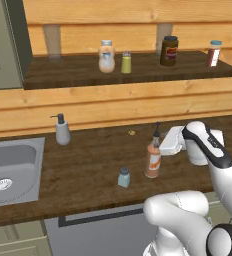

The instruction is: Put the shaker and condiment bottle from the counter next to their counterparts in the cabinet.

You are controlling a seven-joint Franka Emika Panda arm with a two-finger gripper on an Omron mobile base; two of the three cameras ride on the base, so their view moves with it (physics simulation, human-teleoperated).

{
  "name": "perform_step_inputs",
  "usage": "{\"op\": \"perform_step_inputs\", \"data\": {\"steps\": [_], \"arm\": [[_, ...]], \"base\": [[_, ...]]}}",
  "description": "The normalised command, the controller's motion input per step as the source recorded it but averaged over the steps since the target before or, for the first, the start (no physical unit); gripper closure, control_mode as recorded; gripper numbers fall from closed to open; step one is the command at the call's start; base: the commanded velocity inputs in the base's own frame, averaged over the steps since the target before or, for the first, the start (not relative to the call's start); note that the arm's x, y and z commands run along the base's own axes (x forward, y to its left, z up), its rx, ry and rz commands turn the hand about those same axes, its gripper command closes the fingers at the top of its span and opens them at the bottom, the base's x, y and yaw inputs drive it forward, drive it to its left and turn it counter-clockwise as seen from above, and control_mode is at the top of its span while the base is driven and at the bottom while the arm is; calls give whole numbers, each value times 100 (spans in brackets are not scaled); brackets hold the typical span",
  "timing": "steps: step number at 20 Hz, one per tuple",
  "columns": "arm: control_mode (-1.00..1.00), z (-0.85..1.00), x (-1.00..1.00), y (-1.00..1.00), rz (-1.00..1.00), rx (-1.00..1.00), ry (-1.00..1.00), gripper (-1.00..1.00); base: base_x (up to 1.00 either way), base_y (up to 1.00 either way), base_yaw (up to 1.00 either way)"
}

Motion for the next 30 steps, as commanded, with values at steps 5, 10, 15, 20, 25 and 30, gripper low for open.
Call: {"op": "perform_step_inputs", "data": {"steps": [5,10,15,20,25,30], "arm": [[-100,0,2,0,1,0,0,-100],[-100,-3,8,1,1,0,0,-100],[-100,-7,7,9,1,0,0,-100],[-100,-3,1,8,1,0,0,-100],[-100,-5,3,22,1,0,1,100],[-100,-4,1,33,3,-2,2,100]], "base": [[0,0,0],[0,0,0],[0,0,0],[0,0,0],[0,0,0],[0,0,0]]}}
